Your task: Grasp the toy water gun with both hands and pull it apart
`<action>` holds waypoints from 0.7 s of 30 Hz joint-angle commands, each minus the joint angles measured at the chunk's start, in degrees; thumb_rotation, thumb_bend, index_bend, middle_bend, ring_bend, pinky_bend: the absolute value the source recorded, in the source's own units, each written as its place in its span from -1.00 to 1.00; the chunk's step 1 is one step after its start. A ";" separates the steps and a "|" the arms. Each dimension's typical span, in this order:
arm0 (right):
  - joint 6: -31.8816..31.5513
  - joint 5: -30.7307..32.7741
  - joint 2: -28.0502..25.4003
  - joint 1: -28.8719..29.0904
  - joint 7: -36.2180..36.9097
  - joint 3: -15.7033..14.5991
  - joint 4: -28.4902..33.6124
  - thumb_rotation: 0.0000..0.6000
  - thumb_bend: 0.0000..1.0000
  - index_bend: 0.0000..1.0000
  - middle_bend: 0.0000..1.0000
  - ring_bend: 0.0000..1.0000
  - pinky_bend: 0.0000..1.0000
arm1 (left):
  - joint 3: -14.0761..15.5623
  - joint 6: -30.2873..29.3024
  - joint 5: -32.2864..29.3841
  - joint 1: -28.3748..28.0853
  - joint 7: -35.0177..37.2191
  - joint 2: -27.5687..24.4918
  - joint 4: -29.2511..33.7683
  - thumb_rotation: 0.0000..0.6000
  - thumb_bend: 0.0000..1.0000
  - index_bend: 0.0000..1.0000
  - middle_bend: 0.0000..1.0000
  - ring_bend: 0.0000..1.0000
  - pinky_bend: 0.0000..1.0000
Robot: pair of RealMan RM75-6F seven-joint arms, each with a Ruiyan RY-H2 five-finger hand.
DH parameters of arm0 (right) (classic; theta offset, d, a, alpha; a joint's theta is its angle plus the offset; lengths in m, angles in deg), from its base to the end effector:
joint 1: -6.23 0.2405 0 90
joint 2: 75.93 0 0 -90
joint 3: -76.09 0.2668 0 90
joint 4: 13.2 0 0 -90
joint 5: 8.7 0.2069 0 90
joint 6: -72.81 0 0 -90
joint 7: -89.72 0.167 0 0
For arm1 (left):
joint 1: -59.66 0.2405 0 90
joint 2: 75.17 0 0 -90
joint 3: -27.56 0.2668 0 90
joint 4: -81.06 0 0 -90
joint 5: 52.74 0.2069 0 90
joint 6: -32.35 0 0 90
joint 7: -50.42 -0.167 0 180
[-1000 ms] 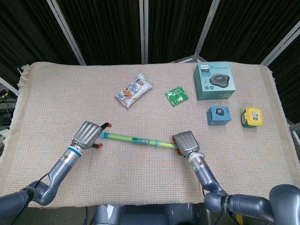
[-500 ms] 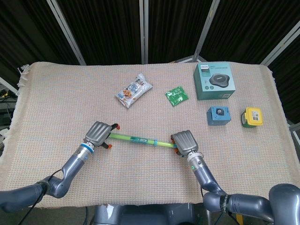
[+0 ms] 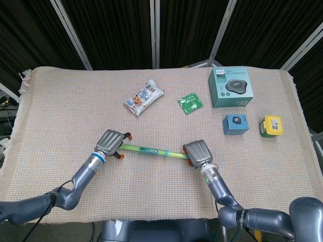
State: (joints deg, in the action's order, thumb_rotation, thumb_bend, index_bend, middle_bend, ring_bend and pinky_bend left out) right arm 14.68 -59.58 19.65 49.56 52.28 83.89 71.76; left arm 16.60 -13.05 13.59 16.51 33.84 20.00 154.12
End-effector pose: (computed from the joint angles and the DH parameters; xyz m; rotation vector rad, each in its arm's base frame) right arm -0.1560 -0.3504 -0.0639 1.8871 -0.9232 0.7032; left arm -0.1663 0.3796 -0.0651 -1.9671 -0.9877 -0.8182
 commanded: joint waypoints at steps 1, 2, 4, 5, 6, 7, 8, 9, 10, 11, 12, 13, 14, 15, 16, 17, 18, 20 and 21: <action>-0.06 0.00 -0.08 0.01 -0.04 0.01 0.07 1.00 -0.12 0.35 1.00 1.00 1.00 | 0.08 -0.08 -0.28 -0.15 -0.15 0.14 -0.08 1.00 -0.66 -0.24 0.78 0.68 1.00; -0.10 0.01 -0.11 0.00 -0.03 0.02 0.11 1.00 -0.12 0.35 1.00 1.00 1.00 | 0.11 -0.10 -0.41 -0.21 -0.20 0.19 -0.10 1.00 -0.62 -0.22 0.78 0.68 1.00; -0.15 0.06 -0.23 -0.06 0.05 0.01 0.22 1.00 -0.12 0.35 1.00 1.00 1.00 | 0.26 -0.18 -0.70 -0.32 -0.34 0.34 -0.16 1.00 -0.51 -0.11 0.78 0.68 1.00; -0.17 0.03 -0.30 -0.08 0.07 -0.02 0.25 1.00 -0.12 0.35 1.00 1.00 1.00 | 0.38 -0.27 -0.80 -0.39 -0.54 0.41 -0.22 1.00 -0.44 -0.01 0.78 0.68 1.00; -0.19 -0.01 -0.36 -0.10 0.11 -0.06 0.27 1.00 -0.12 0.35 1.00 1.00 1.00 | 0.46 -0.51 -0.89 -0.47 -0.70 0.51 -0.27 1.00 -0.40 0.05 0.78 0.68 1.00; -0.21 -0.02 -0.41 -0.13 0.17 -0.07 0.30 1.00 -0.12 0.35 1.00 1.00 1.00 | 0.49 -0.76 -0.96 -0.48 -0.76 0.61 -0.31 1.00 -0.33 0.14 0.78 0.68 1.00; -0.23 -0.04 -0.46 -0.16 0.26 -0.08 0.34 1.00 -0.12 0.35 1.00 1.00 1.00 | 0.52 -1.11 -1.03 -0.49 -0.79 0.72 -0.35 1.00 -0.27 0.21 0.78 0.68 1.00; -0.24 -0.06 -0.54 -0.20 0.32 -0.11 0.34 1.00 -0.12 0.35 1.00 1.00 1.00 | 0.59 -1.41 -0.98 -0.52 -0.98 0.76 -0.41 1.00 -0.22 0.25 0.78 0.68 1.00; -0.25 -0.12 -0.63 -0.26 0.47 -0.14 0.38 1.00 -0.12 0.35 1.00 1.00 1.00 | 0.67 -1.69 -1.11 -0.53 -1.19 0.85 -0.43 1.00 -0.16 0.30 0.78 0.68 1.00; -0.24 -0.16 -0.67 -0.28 0.57 -0.14 0.40 1.00 -0.12 0.35 1.00 1.00 1.00 | 0.67 -1.85 -1.24 -0.54 -1.22 0.90 -0.39 1.00 -0.11 0.34 0.78 0.68 1.00; -0.25 -0.19 -0.73 -0.31 0.65 -0.15 0.40 1.00 -0.12 0.35 1.00 1.00 1.00 | 0.68 -1.99 -1.35 -0.56 -1.27 0.95 -0.38 1.00 -0.09 0.36 0.78 0.68 1.00; -0.27 -0.26 -0.78 -0.34 0.71 -0.18 0.41 1.00 -0.12 0.35 1.00 1.00 1.00 | 0.74 -2.13 -1.46 -0.61 -1.38 0.96 -0.36 1.00 -0.06 0.40 0.79 0.68 1.00; -0.29 -0.31 -0.85 -0.37 0.78 -0.20 0.45 1.00 -0.12 0.35 1.00 1.00 1.00 | 0.79 -2.21 -1.55 -0.63 -1.45 0.96 -0.33 1.00 -0.06 0.43 0.79 0.68 1.00; -0.32 -0.38 -0.93 -0.41 0.85 -0.22 0.49 1.00 -0.12 0.35 1.00 1.00 1.00 | 0.84 -2.29 -1.65 -0.65 -1.50 0.94 -0.28 1.00 -0.06 0.46 0.79 0.68 1.00; -0.34 -0.51 -1.05 -0.46 0.98 -0.25 0.56 1.00 -0.12 0.35 1.00 1.00 1.00 | 0.93 -2.35 -1.79 -0.66 -1.62 0.87 -0.25 1.00 -0.06 0.47 0.79 0.68 1.00; -0.37 -0.62 -1.17 -0.51 1.09 -0.28 0.59 1.00 -0.12 0.35 1.00 1.00 1.00 | 1.02 -2.39 -1.93 -0.67 -1.75 0.80 -0.25 1.00 -0.06 0.50 0.79 0.68 1.00; -0.38 -0.74 -1.28 -0.55 1.19 -0.31 0.61 1.00 -0.12 0.35 1.00 1.00 1.00 | 1.09 -2.41 -2.07 -0.68 -1.86 0.74 -0.24 1.00 -0.06 0.52 0.79 0.68 1.00; -0.54 -1.10 -1.56 -0.66 1.31 -0.40 0.60 1.00 -0.12 0.35 1.00 1.00 1.00 | 1.25 -2.44 -2.42 -0.62 -2.02 0.56 -0.30 1.00 -0.06 0.56 0.79 0.68 1.00; -0.65 -1.40 -1.80 -0.74 1.42 -0.48 0.55 1.00 -0.11 0.35 1.00 1.00 1.00 | 1.30 -2.51 -2.67 -0.53 -1.98 0.42 -0.35 1.00 -0.06 0.56 0.79 0.68 1.00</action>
State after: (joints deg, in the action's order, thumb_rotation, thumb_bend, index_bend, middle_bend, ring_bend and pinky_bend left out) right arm 14.10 -60.87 17.95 48.88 53.63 83.46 72.34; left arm 17.86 -15.52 10.99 15.94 31.87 20.48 153.80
